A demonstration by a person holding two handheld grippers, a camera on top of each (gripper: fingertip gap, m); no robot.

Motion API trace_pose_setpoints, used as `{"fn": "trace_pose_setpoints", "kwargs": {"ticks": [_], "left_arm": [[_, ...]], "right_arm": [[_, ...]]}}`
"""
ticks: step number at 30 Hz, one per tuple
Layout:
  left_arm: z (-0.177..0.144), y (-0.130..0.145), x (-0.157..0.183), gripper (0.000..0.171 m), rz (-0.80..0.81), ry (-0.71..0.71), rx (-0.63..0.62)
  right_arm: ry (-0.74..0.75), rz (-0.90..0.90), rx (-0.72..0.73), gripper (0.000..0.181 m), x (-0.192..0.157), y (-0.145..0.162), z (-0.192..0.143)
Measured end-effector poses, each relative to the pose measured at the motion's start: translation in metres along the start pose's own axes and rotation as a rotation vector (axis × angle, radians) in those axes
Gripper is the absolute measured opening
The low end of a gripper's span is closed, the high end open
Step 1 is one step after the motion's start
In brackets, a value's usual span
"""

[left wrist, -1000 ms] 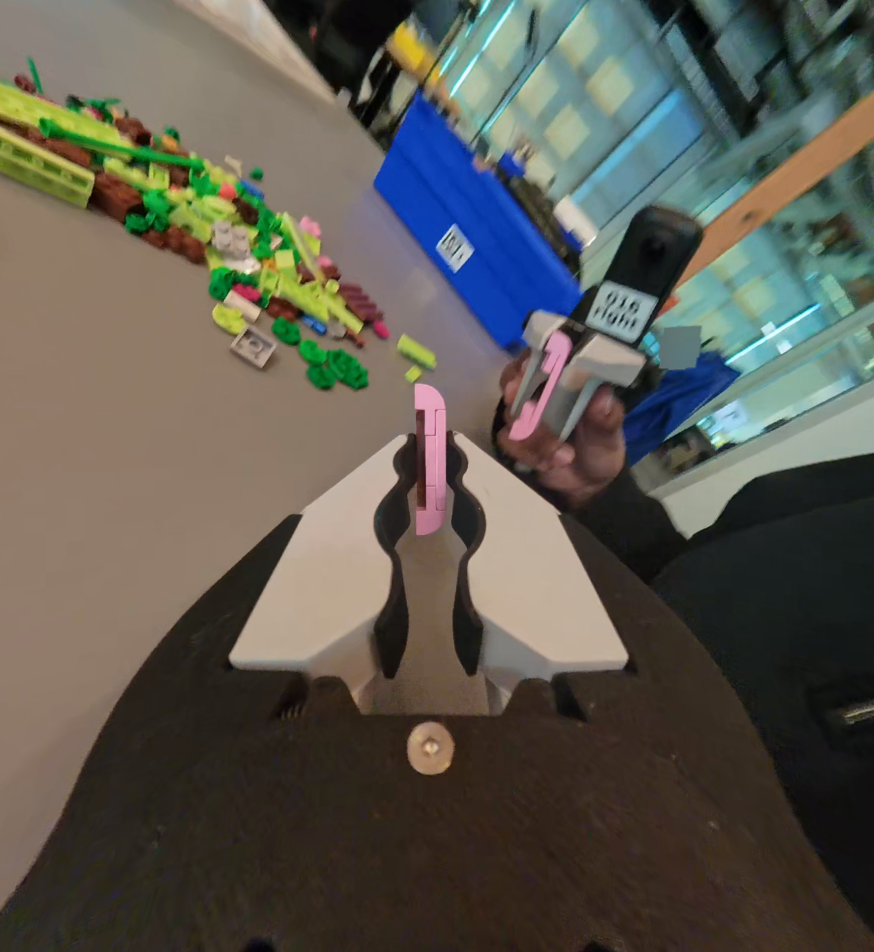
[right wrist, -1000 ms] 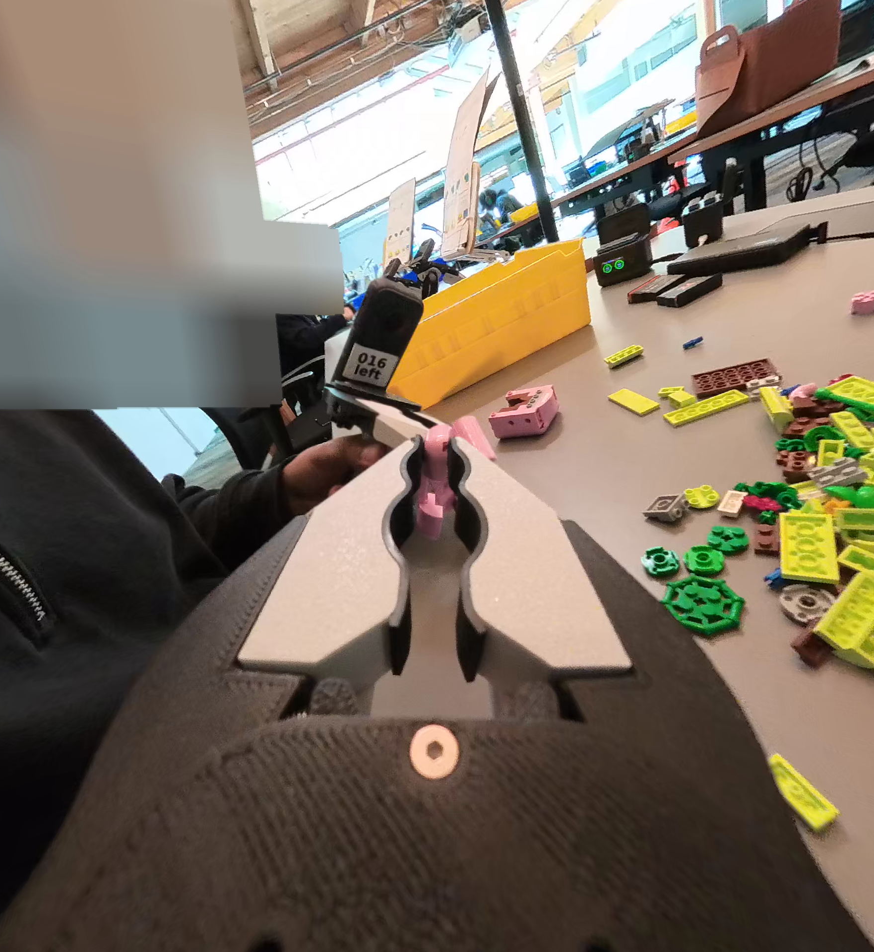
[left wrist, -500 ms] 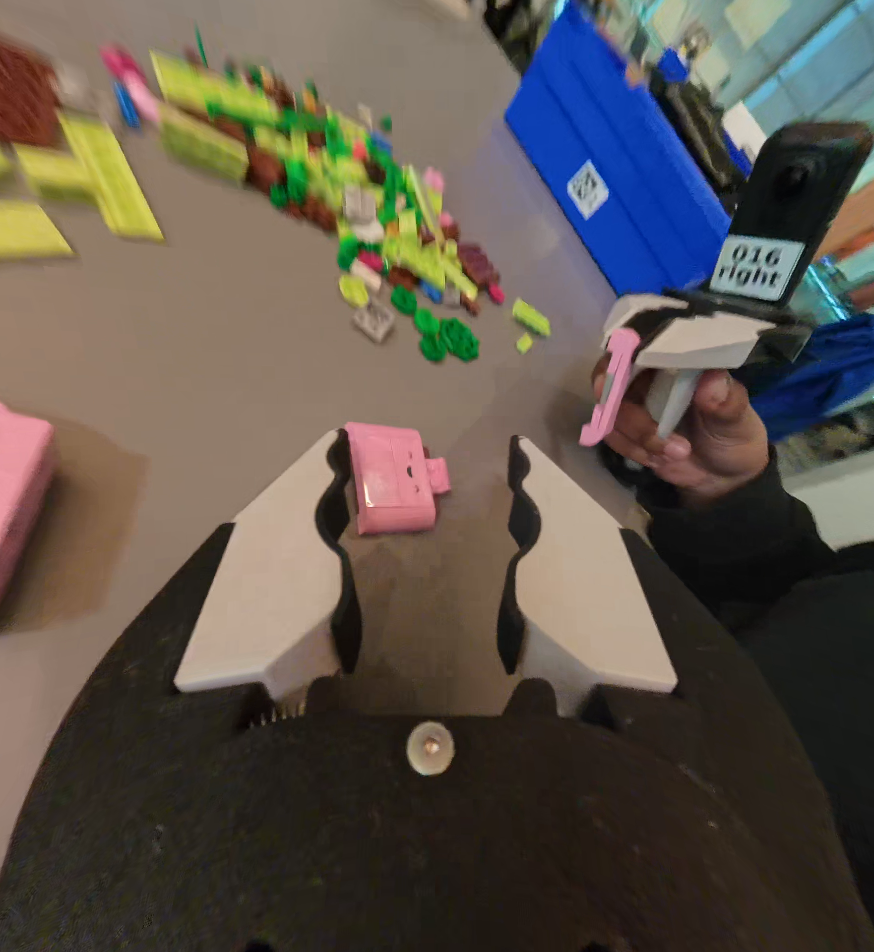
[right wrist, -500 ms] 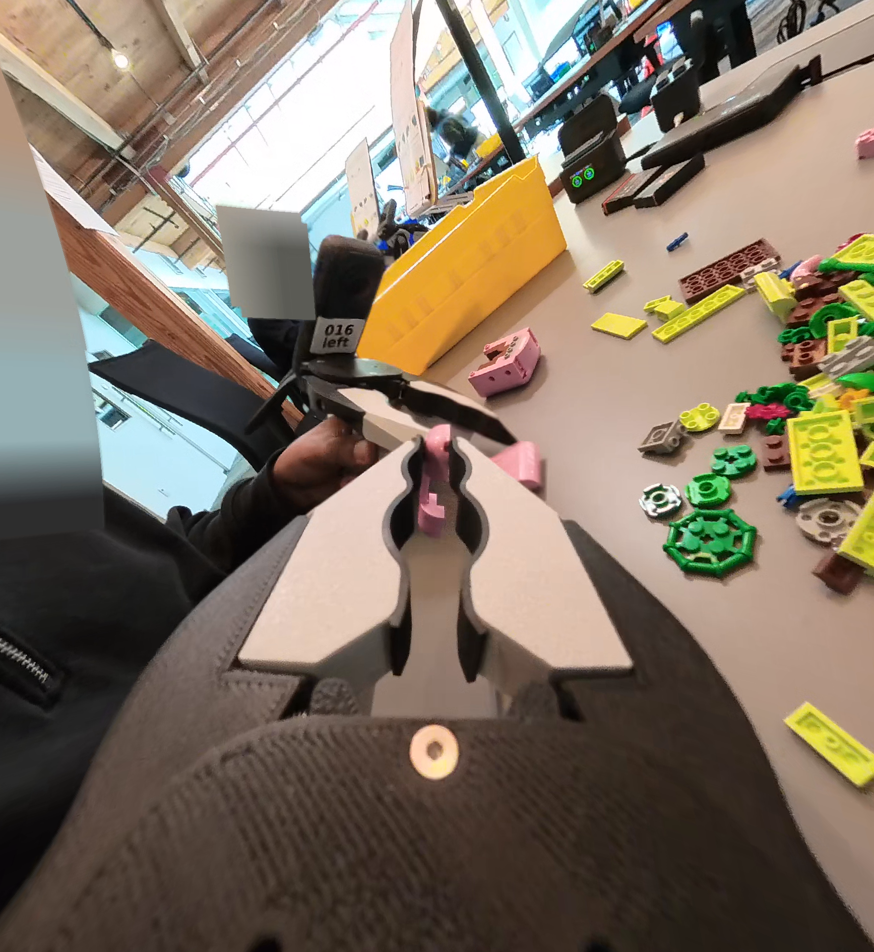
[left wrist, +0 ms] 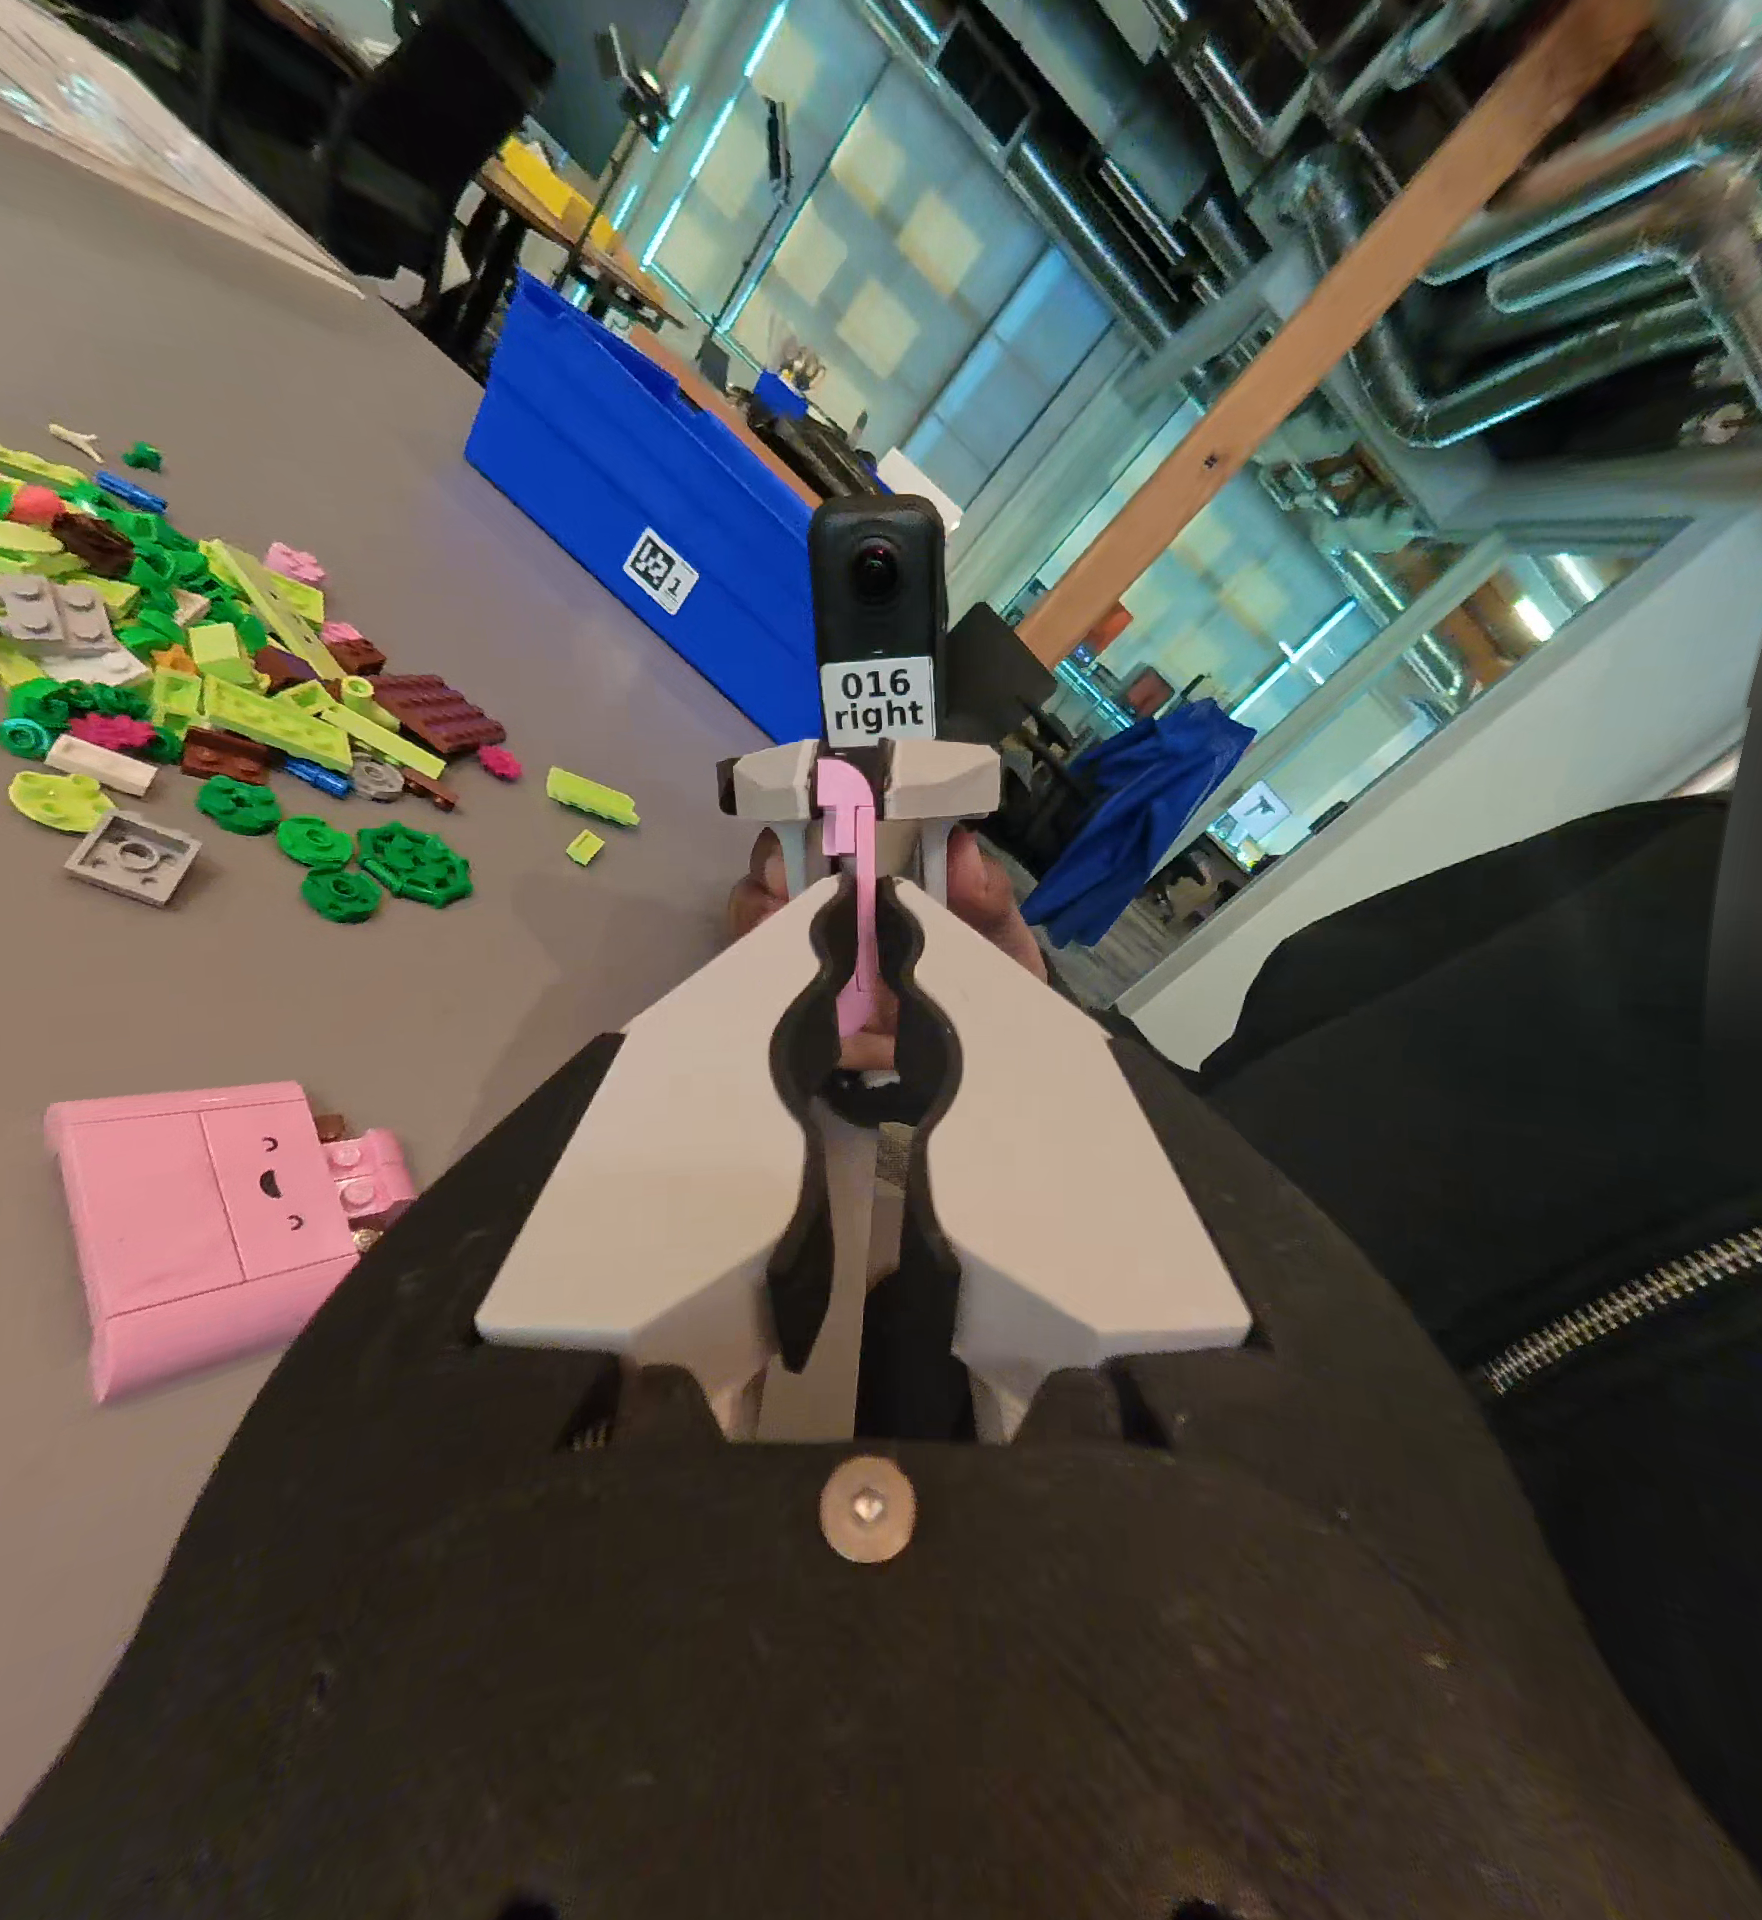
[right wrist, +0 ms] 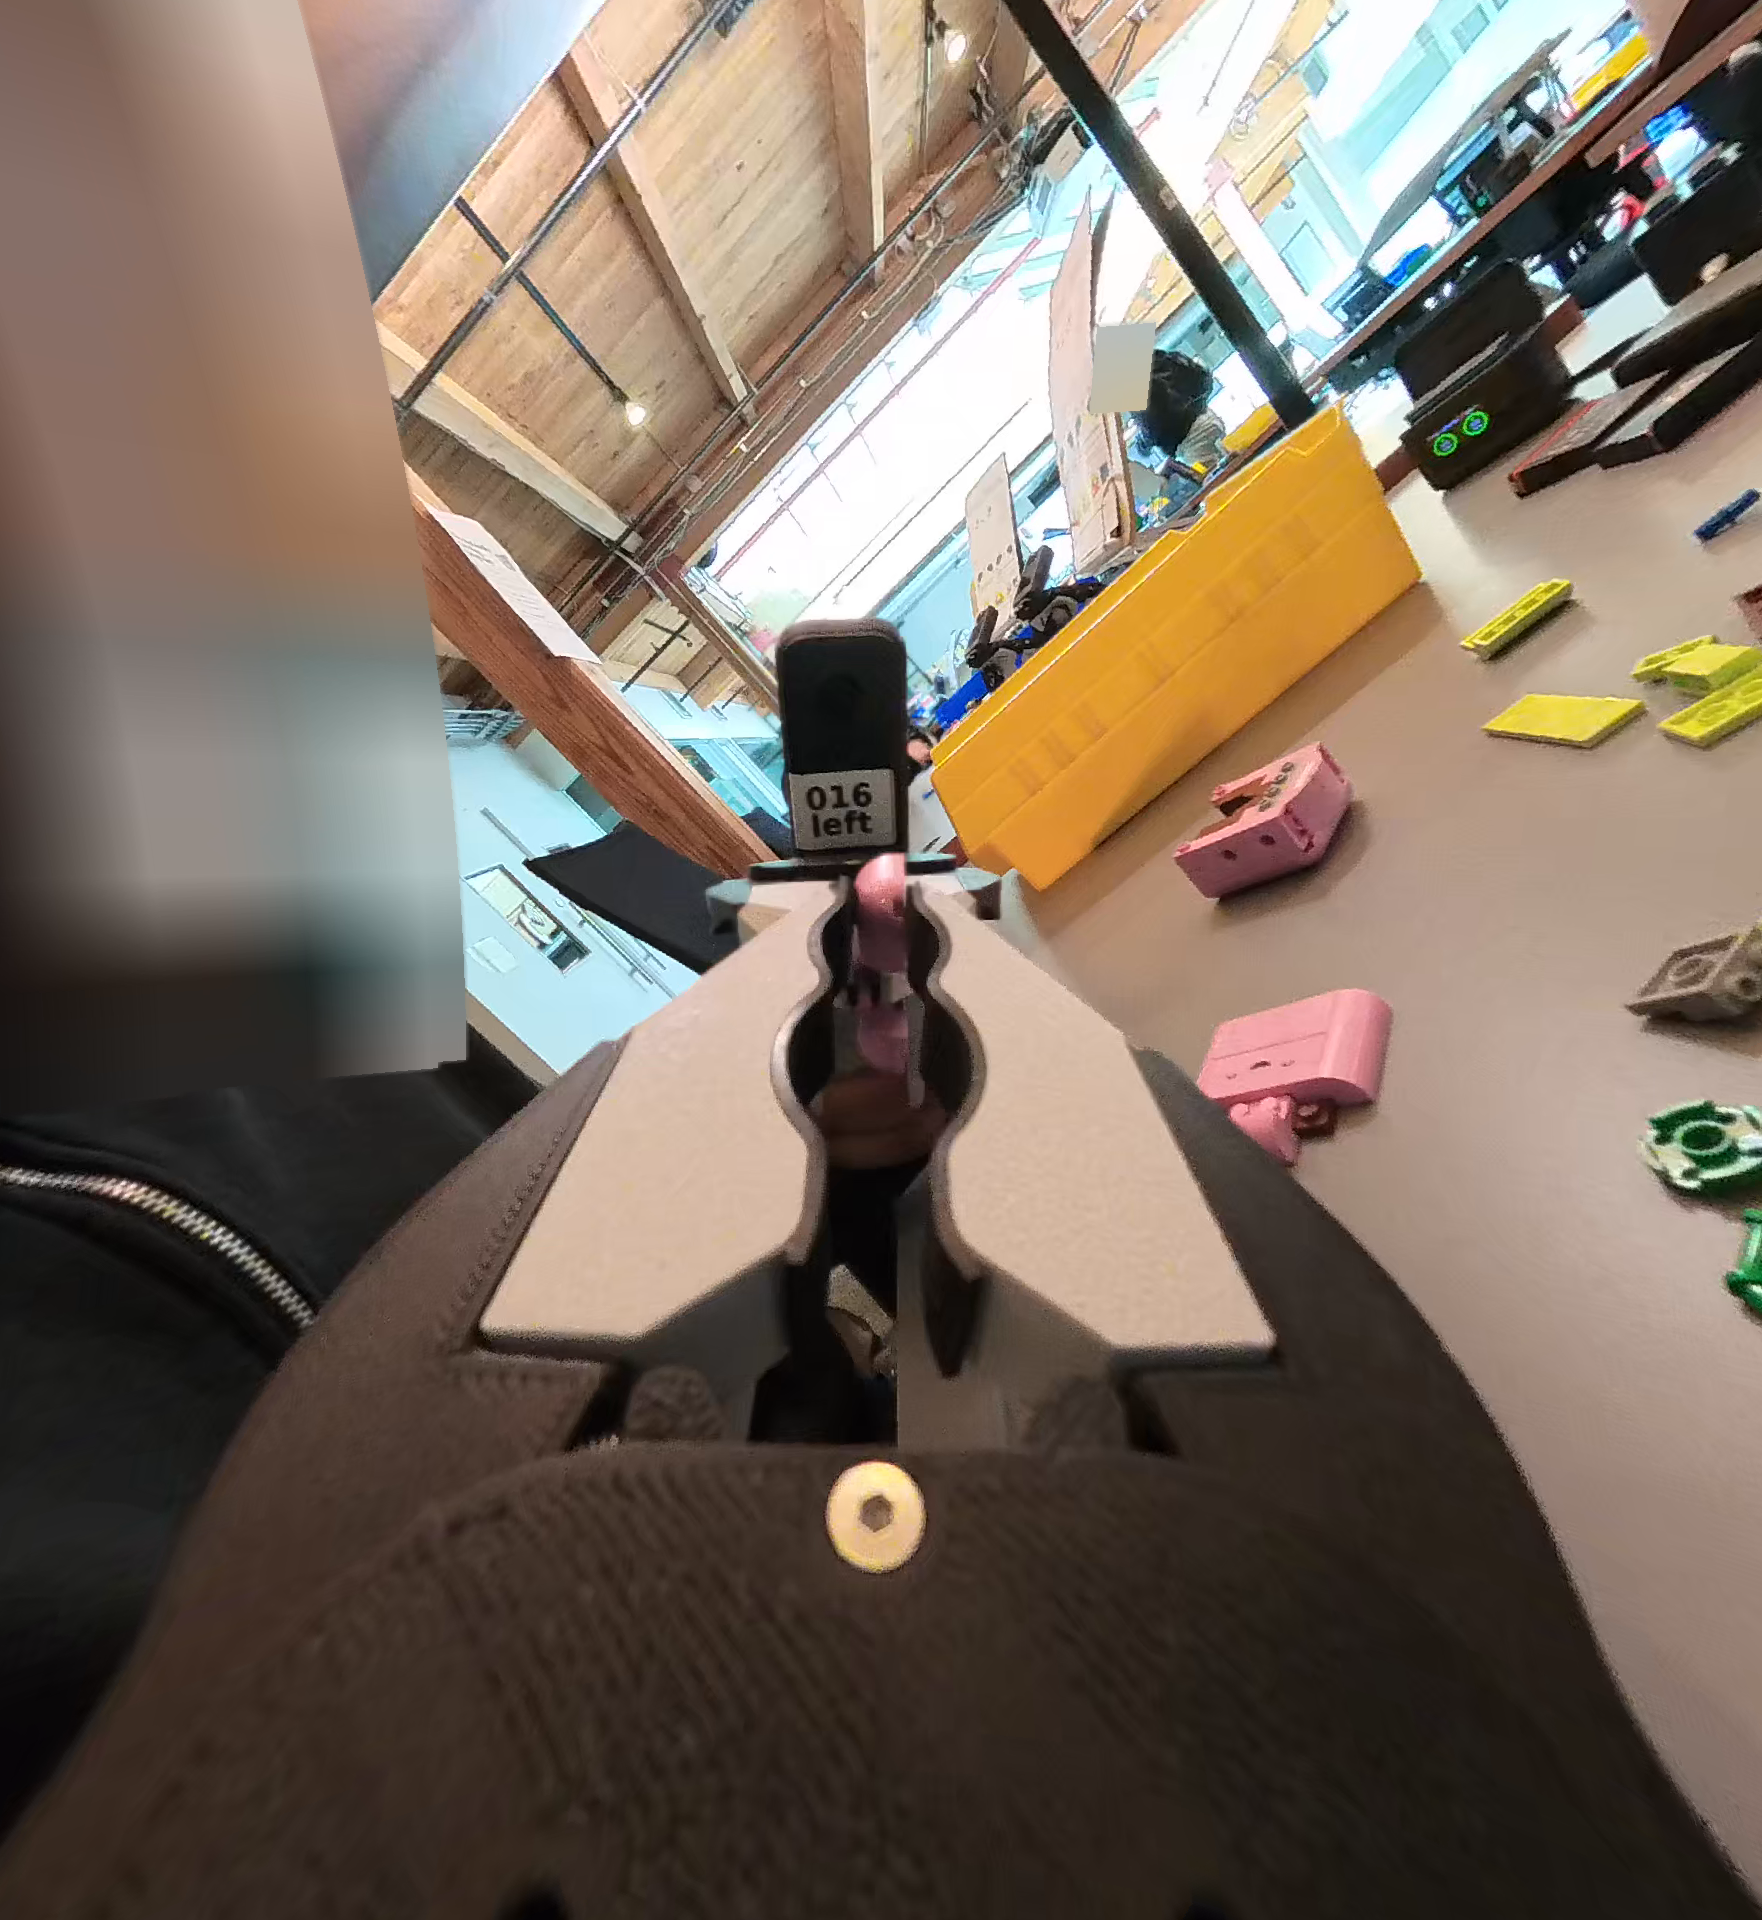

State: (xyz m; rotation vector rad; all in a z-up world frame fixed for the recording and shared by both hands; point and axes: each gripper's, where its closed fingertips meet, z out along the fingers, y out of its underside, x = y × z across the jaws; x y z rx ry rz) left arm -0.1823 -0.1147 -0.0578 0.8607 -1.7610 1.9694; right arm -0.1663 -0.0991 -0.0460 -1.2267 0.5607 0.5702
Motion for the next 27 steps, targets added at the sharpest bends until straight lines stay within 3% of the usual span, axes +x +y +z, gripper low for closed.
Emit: {"fn": "trace_pose_setpoints", "kwargs": {"ticks": [4, 15, 19, 27], "left_arm": [[-0.004, -0.004, 0.003, 0.000, -0.027, 0.036, 0.013], [-0.003, 0.000, 0.007, 0.000, -0.070, 0.084, -0.021], [-0.002, 0.005, 0.008, 0.000, -0.017, 0.056, -0.068], [-0.003, 0.010, -0.002, 0.000, 0.261, -0.130, -0.144]], "right_arm": [[-0.034, -0.024, 0.036, 0.019, -0.006, -0.007, -0.004], [-0.037, -0.082, -0.021, 0.017, -0.009, 0.000, -0.001], [-0.052, -0.054, -0.040, 0.006, -0.009, 0.003, -0.002], [0.040, -0.083, -0.110, 0.005, -0.001, 0.007, -0.003]]}}
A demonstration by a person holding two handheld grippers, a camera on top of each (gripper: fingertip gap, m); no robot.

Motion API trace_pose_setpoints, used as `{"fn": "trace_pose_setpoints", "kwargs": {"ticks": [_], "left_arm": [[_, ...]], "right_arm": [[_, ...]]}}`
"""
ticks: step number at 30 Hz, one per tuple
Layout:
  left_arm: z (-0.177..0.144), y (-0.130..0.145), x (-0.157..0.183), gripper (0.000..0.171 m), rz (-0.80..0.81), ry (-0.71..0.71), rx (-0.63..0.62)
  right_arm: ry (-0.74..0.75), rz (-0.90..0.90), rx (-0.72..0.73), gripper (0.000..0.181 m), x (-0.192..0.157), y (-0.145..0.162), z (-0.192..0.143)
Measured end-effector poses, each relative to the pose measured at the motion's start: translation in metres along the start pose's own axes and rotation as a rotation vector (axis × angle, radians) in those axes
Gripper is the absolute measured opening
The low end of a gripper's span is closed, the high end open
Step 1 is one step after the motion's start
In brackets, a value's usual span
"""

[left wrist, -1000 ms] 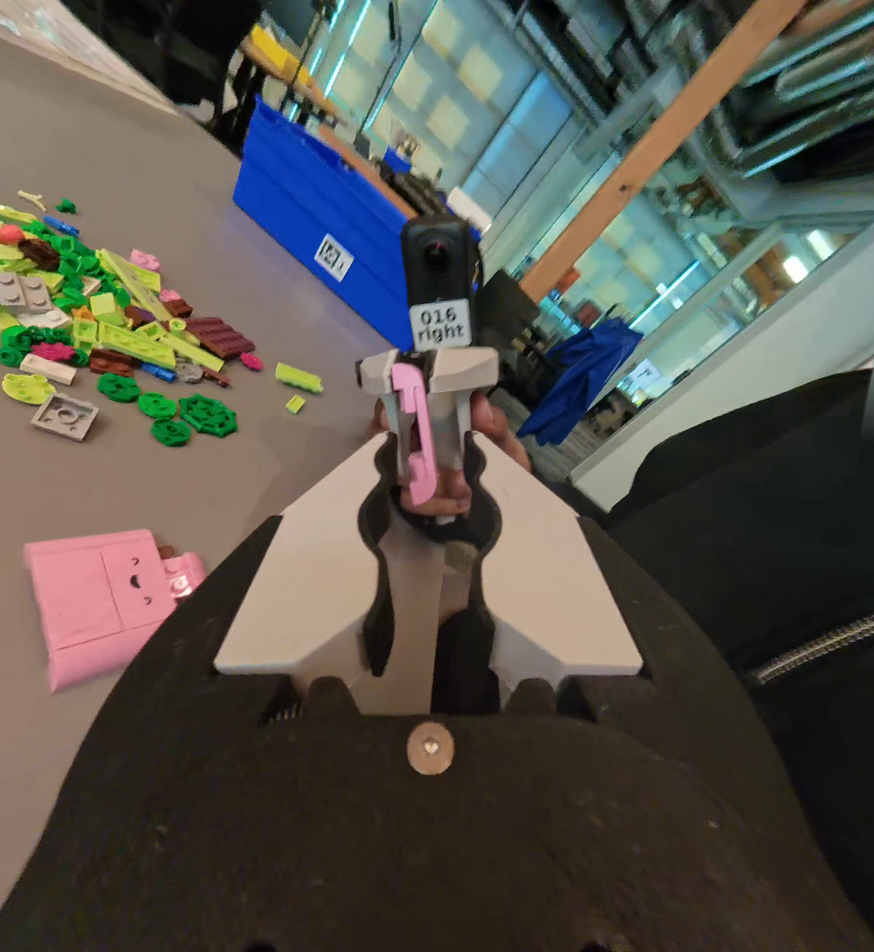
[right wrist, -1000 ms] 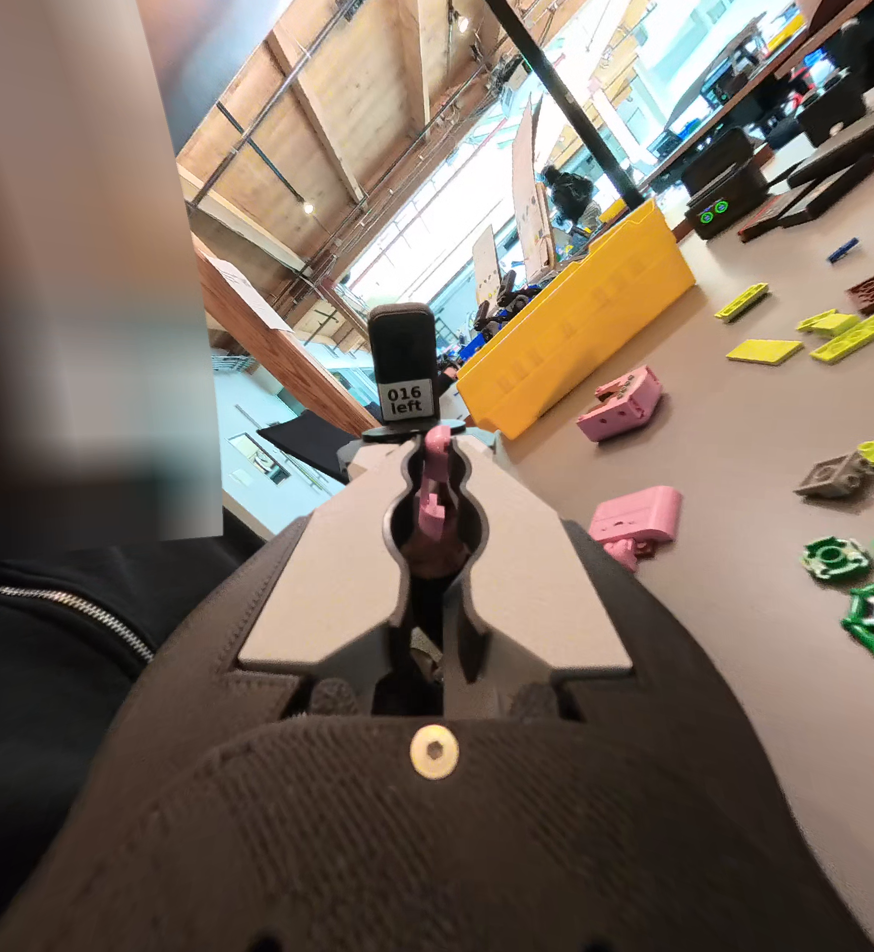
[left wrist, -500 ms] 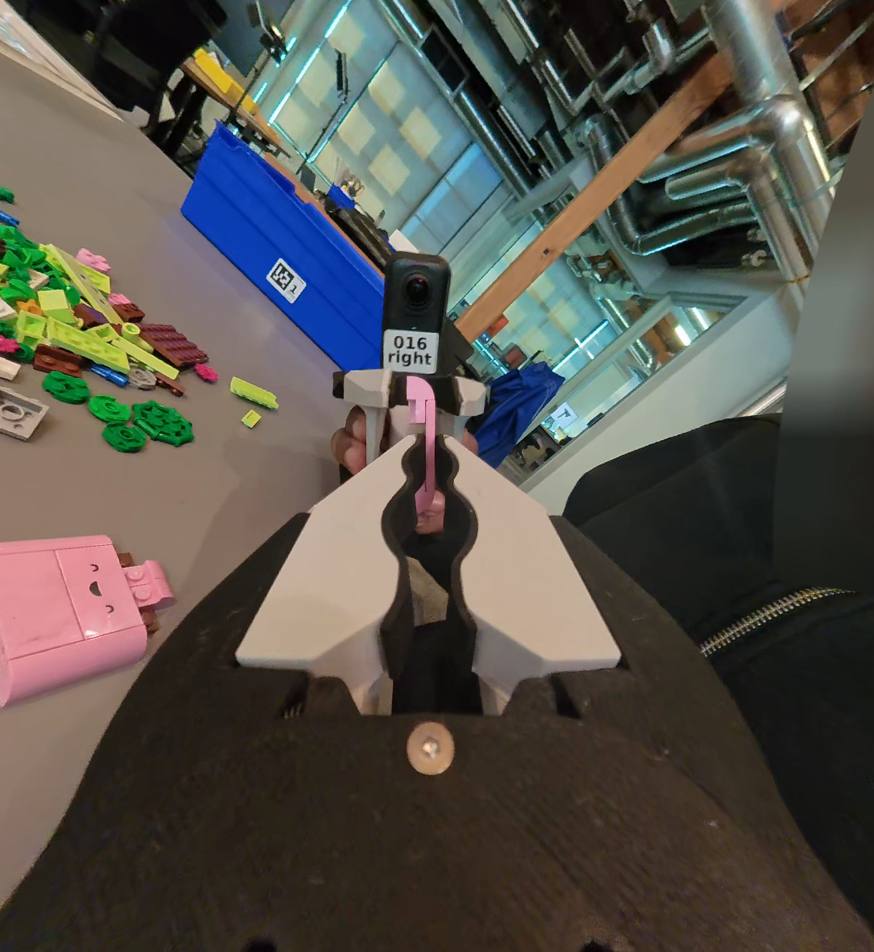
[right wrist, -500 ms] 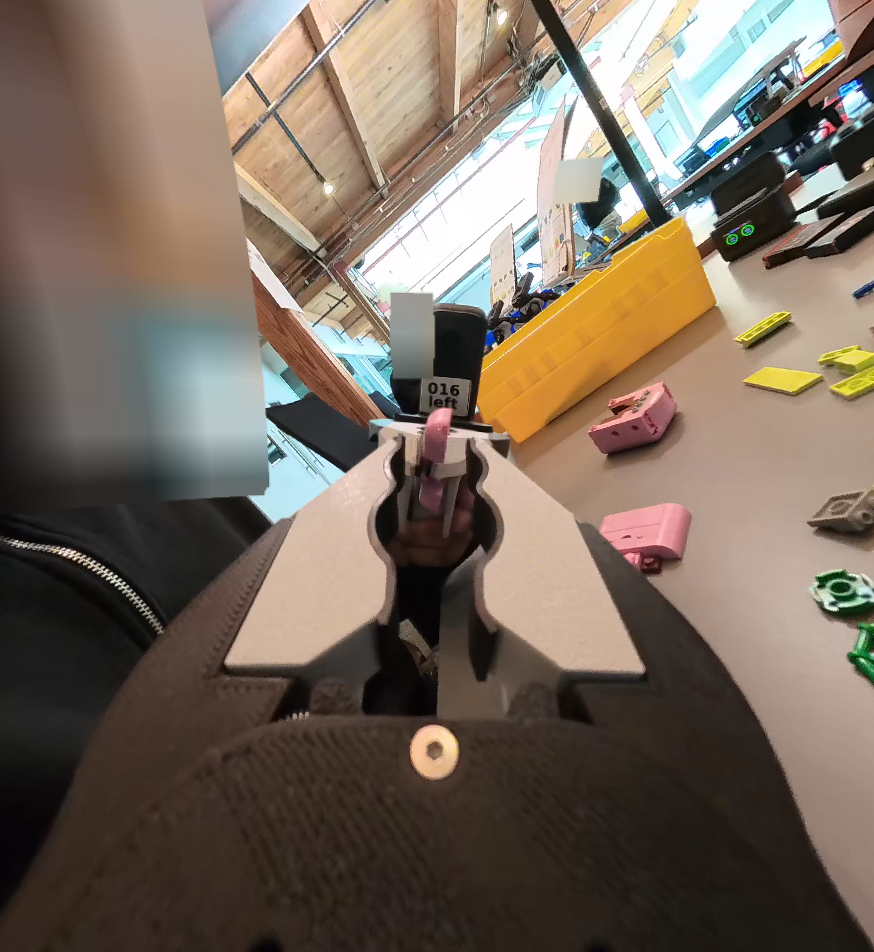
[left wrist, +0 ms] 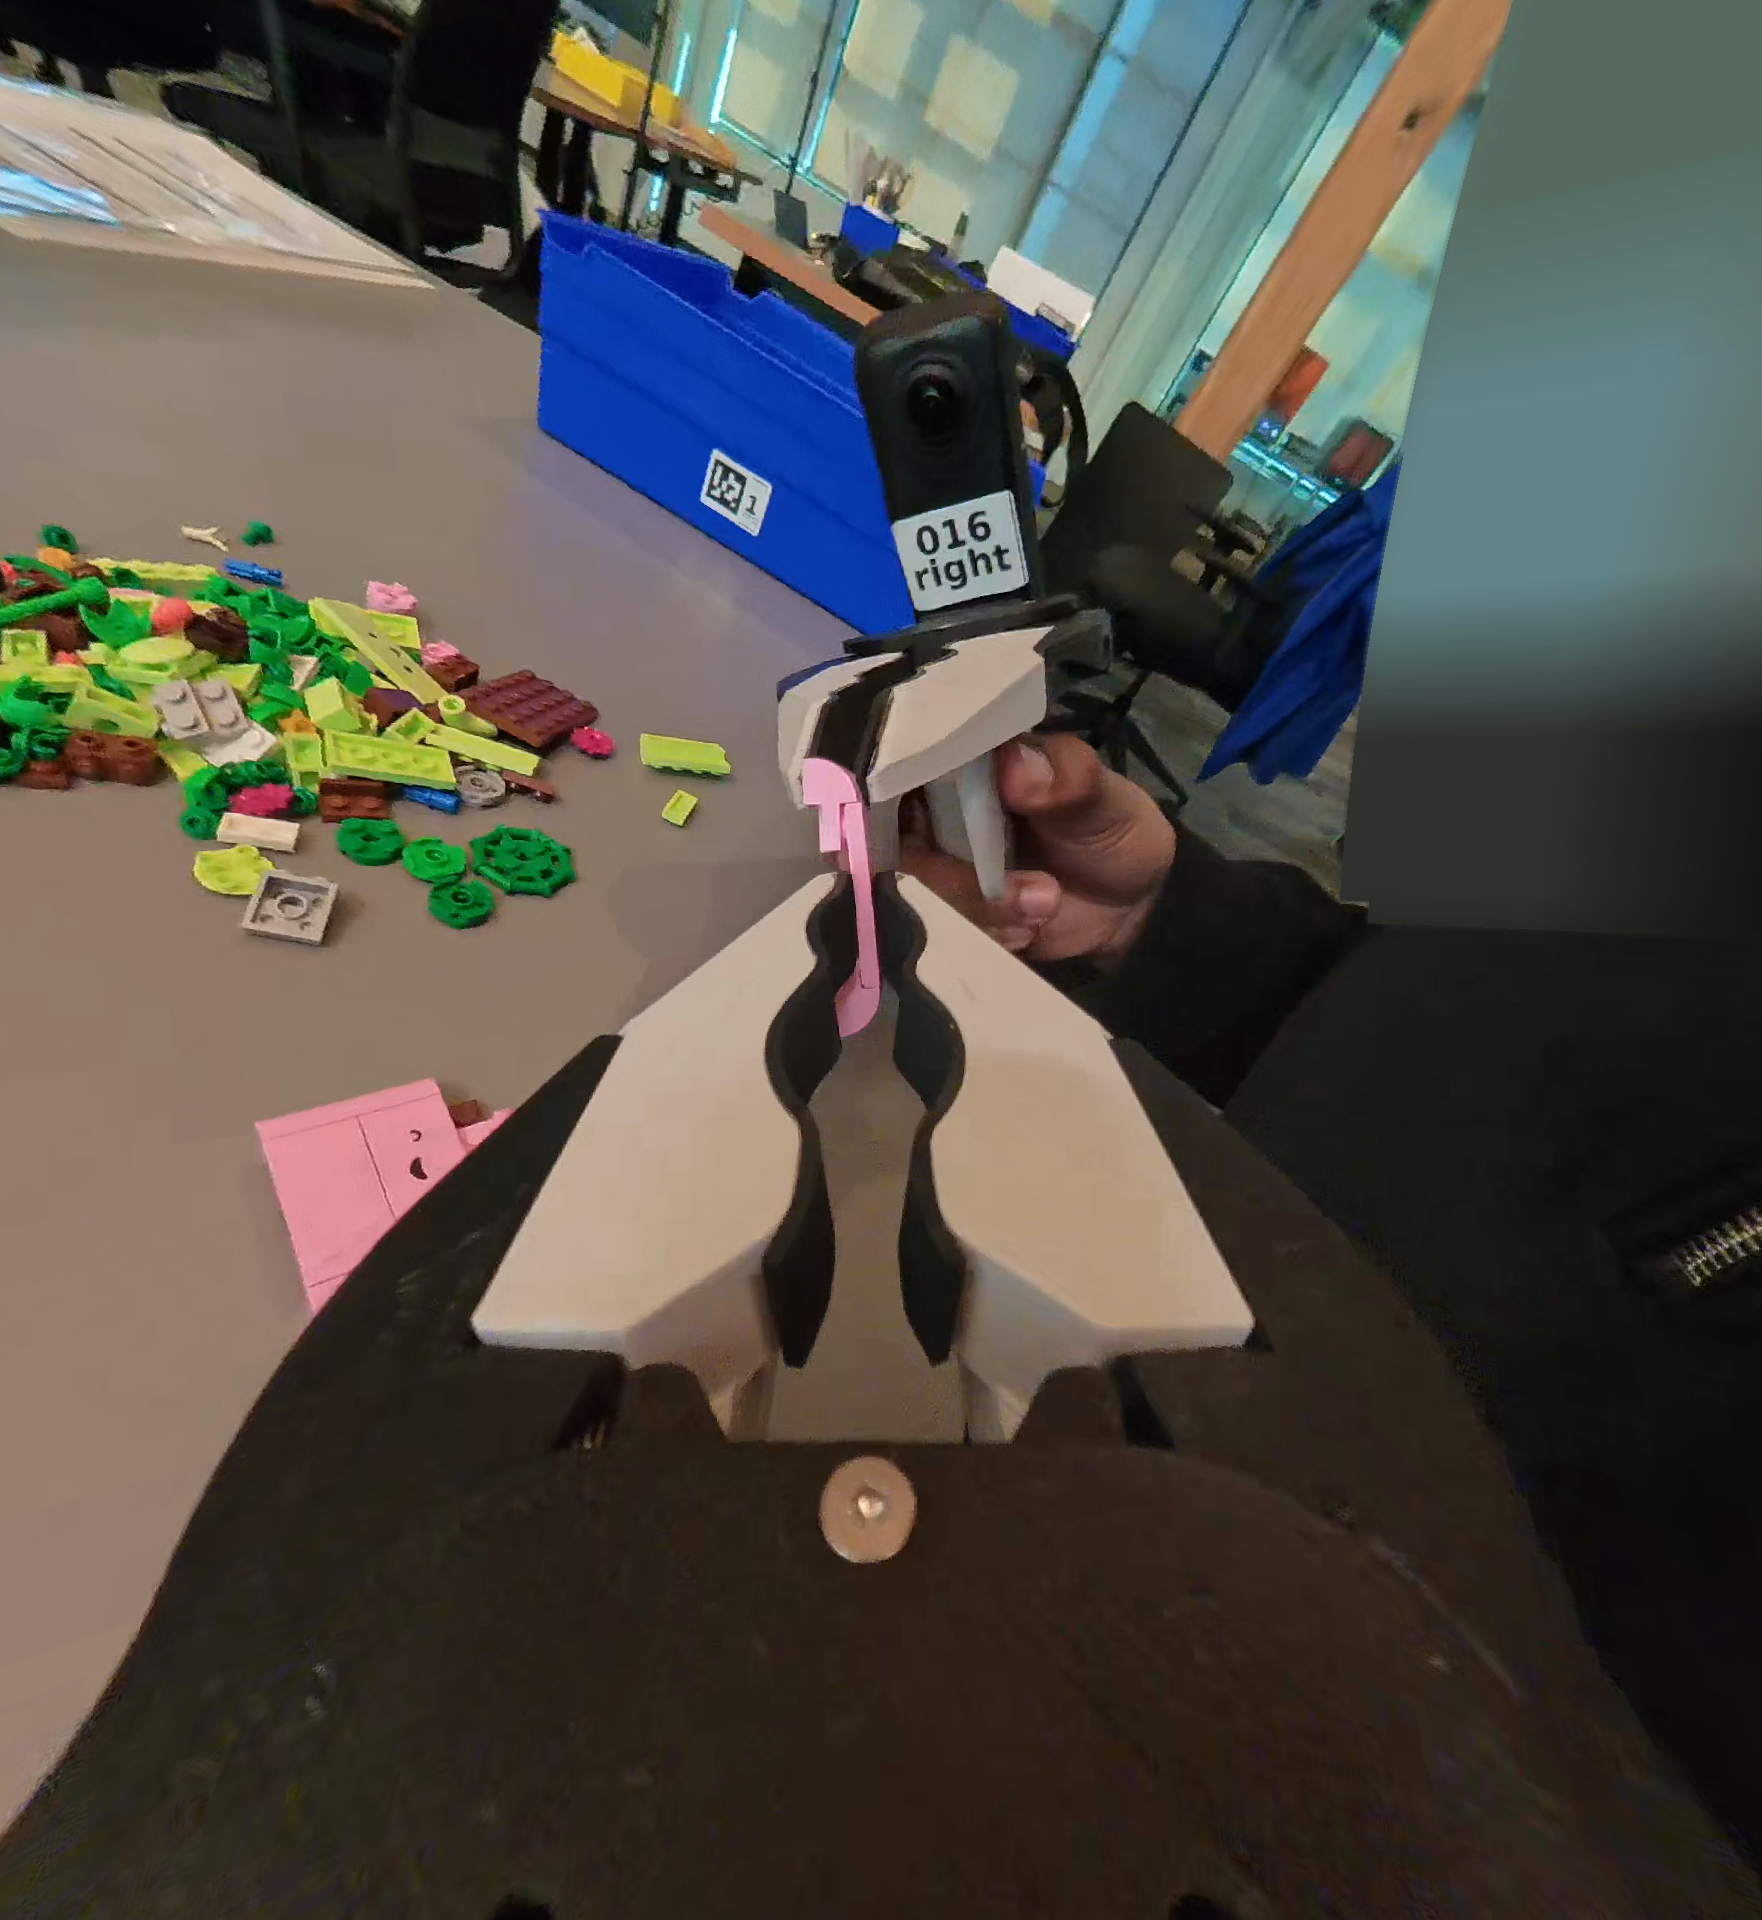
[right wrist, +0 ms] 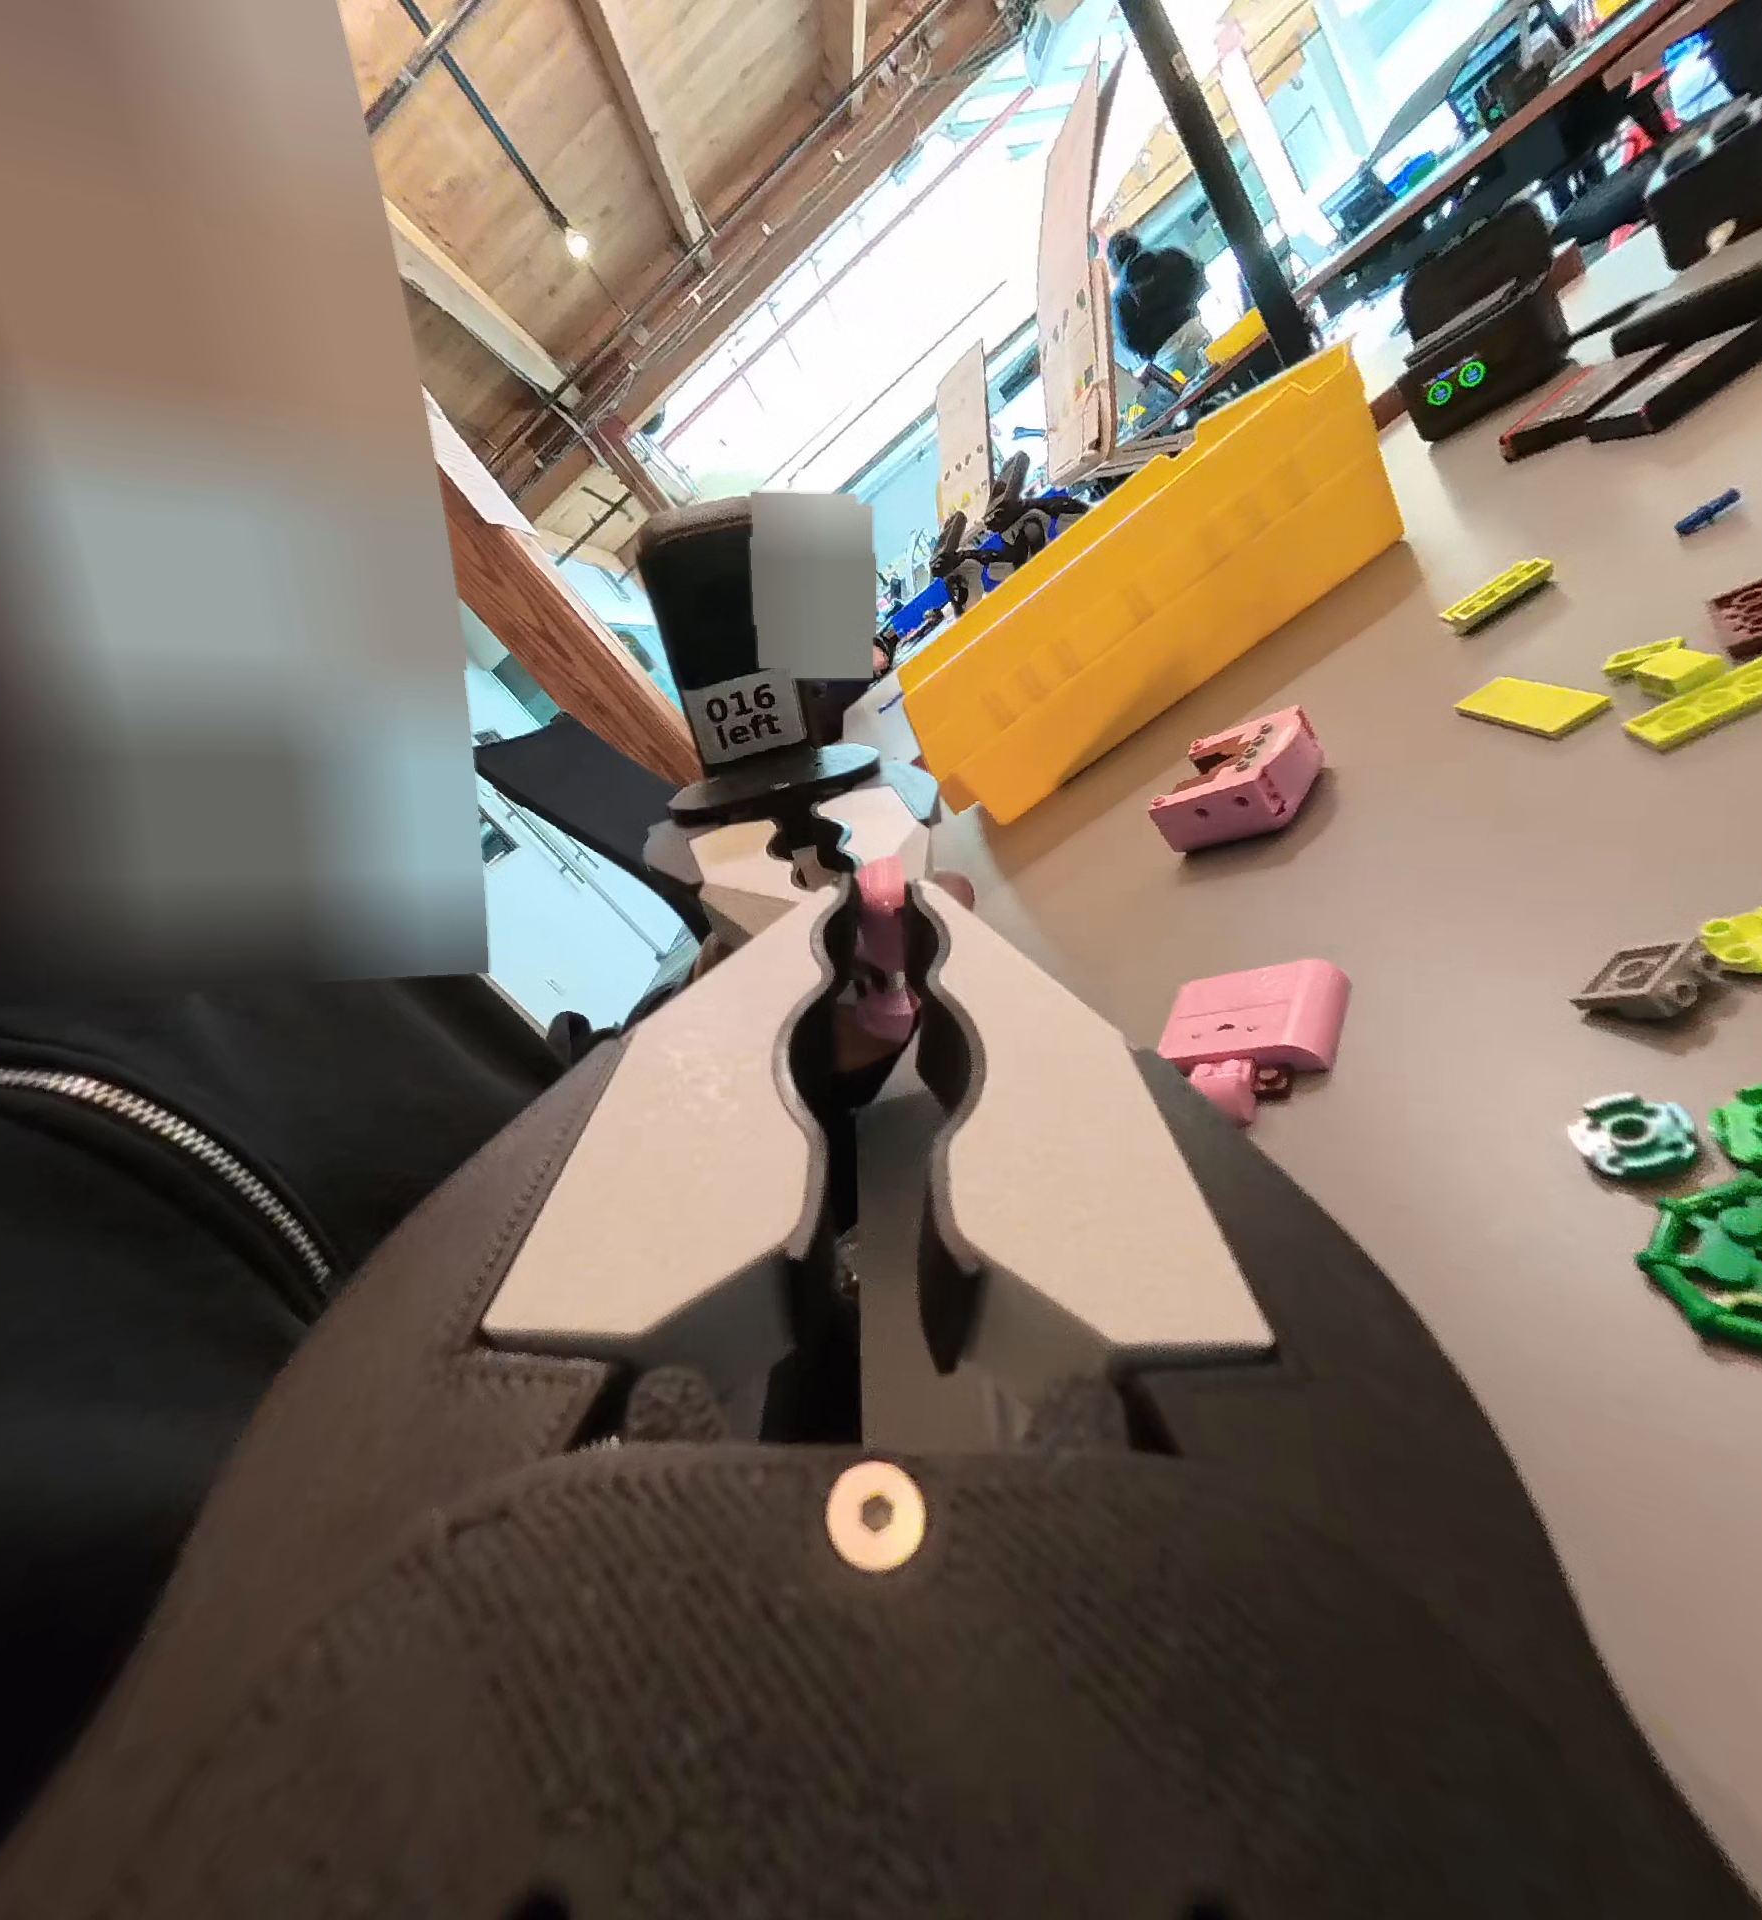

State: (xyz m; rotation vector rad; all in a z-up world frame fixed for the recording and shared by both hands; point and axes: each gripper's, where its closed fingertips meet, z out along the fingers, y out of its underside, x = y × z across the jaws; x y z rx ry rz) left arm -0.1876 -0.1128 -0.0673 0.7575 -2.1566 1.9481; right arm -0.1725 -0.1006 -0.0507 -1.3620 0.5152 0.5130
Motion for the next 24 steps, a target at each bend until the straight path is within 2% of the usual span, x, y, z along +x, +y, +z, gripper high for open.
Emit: {"fn": "trace_pose_setpoints", "kwargs": {"ticks": [4, 5, 6, 7, 9, 10, 14, 18, 21, 24], "left_arm": [[-0.002, 0.002, 0.000, 0.001, 0.031, 0.019, 0.008], [-0.003, 0.000, 0.007, 0.000, 0.040, 0.058, 0.019], [-0.004, -0.004, 0.028, 0.000, 0.050, 0.175, 0.039], [-0.003, -0.006, 0.043, 0.000, 0.063, 0.235, 0.046], [0.005, -0.001, 0.028, 0.001, 0.115, 0.095, -0.012], [0.004, -0.002, 0.022, 0.000, 0.106, 0.063, -0.011], [-0.003, -0.002, 0.009, 0.000, 0.030, 0.063, 0.005], [-0.002, 0.000, 0.003, 0.000, 0.010, 0.048, 0.000], [-0.004, -0.004, -0.003, 0.000, -0.072, 0.058, 0.047], [-0.011, -0.011, -0.014, 0.000, -0.168, 0.059, 0.122]], "right_arm": [[0.013, 0.009, -0.027, 0.005, 0.001, 0.002, 0.002], [-0.013, 0.055, -0.020, 0.005, 0.000, 0.001, 0.002], [0.015, 0.092, -0.014, 0.005, 0.008, 0.002, 0.001], [0.065, 0.101, -0.018, 0.004, 0.021, 0.005, -0.002], [0.033, 0.120, 0.026, 0.005, 0.018, -0.004, -0.007], [0.071, 0.083, 0.007, 0.005, 0.020, -0.003, -0.008], [0.419, -0.119, -0.186, 0.005, 0.061, 0.011, -0.019], [0.765, -0.365, -0.353, 0.005, 0.105, 0.009, -0.041], [0.861, -0.364, -0.404, 0.005, 0.125, 0.009, -0.047], [0.923, -0.348, -0.371, 0.006, 0.135, -0.001, -0.055]]}}
